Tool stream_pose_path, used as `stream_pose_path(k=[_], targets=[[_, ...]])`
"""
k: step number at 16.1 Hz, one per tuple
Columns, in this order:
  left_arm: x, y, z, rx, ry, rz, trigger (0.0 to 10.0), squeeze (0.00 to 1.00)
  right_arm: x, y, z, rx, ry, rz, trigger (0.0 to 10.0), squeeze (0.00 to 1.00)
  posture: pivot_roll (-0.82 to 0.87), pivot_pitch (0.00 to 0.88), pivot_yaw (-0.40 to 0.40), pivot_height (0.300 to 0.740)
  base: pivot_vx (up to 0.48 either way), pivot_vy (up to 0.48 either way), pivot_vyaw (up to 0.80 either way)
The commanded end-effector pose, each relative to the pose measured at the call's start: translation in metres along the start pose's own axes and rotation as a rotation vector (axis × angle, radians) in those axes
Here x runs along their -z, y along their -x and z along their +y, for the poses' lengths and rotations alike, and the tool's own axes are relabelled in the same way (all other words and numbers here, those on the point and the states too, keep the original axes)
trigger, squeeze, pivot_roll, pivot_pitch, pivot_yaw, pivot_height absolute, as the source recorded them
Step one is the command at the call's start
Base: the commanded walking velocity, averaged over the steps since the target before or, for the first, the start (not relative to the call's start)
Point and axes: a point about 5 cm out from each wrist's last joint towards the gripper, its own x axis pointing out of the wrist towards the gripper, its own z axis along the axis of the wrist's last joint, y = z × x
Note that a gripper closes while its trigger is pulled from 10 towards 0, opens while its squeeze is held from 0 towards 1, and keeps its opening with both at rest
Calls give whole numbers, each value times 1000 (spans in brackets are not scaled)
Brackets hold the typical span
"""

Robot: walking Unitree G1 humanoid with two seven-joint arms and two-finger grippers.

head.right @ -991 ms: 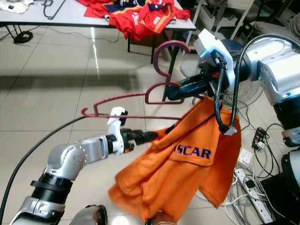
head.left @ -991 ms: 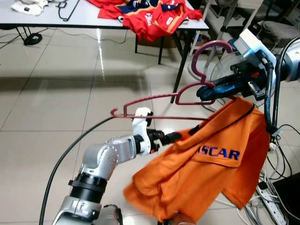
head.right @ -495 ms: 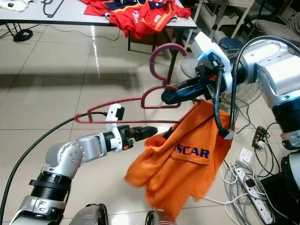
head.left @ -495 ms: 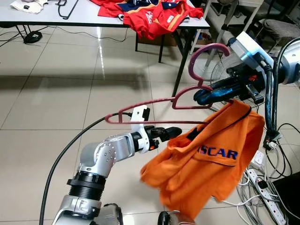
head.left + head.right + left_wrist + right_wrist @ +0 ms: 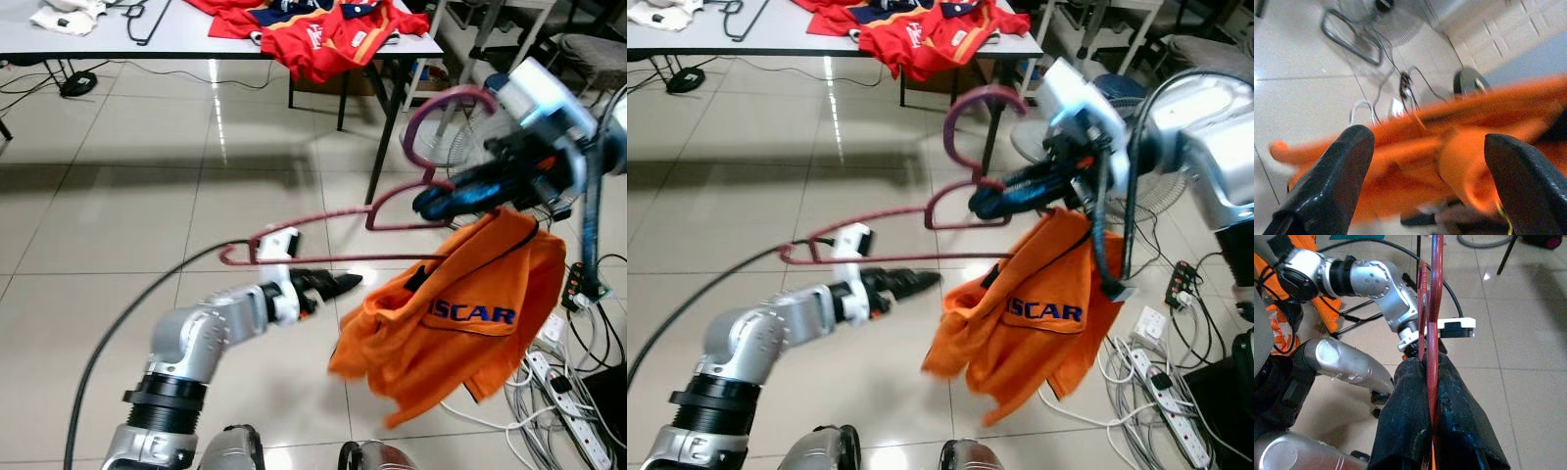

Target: Hang hanger

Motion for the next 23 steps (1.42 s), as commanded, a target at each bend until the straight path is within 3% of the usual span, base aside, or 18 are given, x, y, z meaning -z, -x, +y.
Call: stream_pose_path(k=[1, 2, 3, 4, 8, 11, 12, 13, 14, 17, 23], targets=[[-9, 1, -5, 9, 4, -45, 10000, 0, -16, 8, 4, 12, 59, -14, 0, 0, -124, 125, -34, 740, 0, 0, 0], [-10, 3, -4, 9, 18, -70, 10000, 0, -18, 8, 5, 11, 62, -20, 0, 0, -123, 127, -37, 740, 0, 0, 0], [-8, 5, -5, 11, 9, -80, 10000, 812, -19, 9, 6, 12, 67, -23, 0, 0, -124, 131, -39, 740, 0, 0, 0], [-7, 6, -6, 10, -1, -90, 10000, 1000, -20, 9, 7, 15, 71, -26, 0, 0, -124, 132, -39, 740, 0, 0, 0], [-2, 12, -15, 71, 55, -84, 10000, 1000, -22, 13, 10, 30, 78, -37, 0, 0, -117, 139, -41, 740, 0, 0, 0], [5, 20, -35, 249, 72, 11, 10000, 1000, -20, 13, 8, 49, 77, -39, 0, 0, -111, 140, -34, 740, 0, 0, 0], [10, 19, -33, 225, 52, 37, 10000, 1000, -19, 12, 7, 52, 77, -37, 0, 0, -107, 142, -30, 740, 0, 0, 0], [15, 17, -29, 190, 52, 44, 10000, 588, -17, 10, 6, 58, 81, -29, 0, 0, -107, 147, -27, 740, 0, 0, 0], [16, 15, -26, 156, 38, 31, 10000, 0, -16, 9, 6, 61, 82, -29, 0, 0, -106, 149, -26, 740, 0, 0, 0], [23, 7, -14, 36, 6, 21, 10000, 0, -13, 5, 5, 61, 79, -37, 0, 0, -103, 160, -27, 740, 0, 0, 0], [33, 9, -4, -15, -11, 52, 10000, 0, -9, 2, 4, 58, 69, -50, 0, 0, -98, 174, -22, 740, 0, 0, 0]])
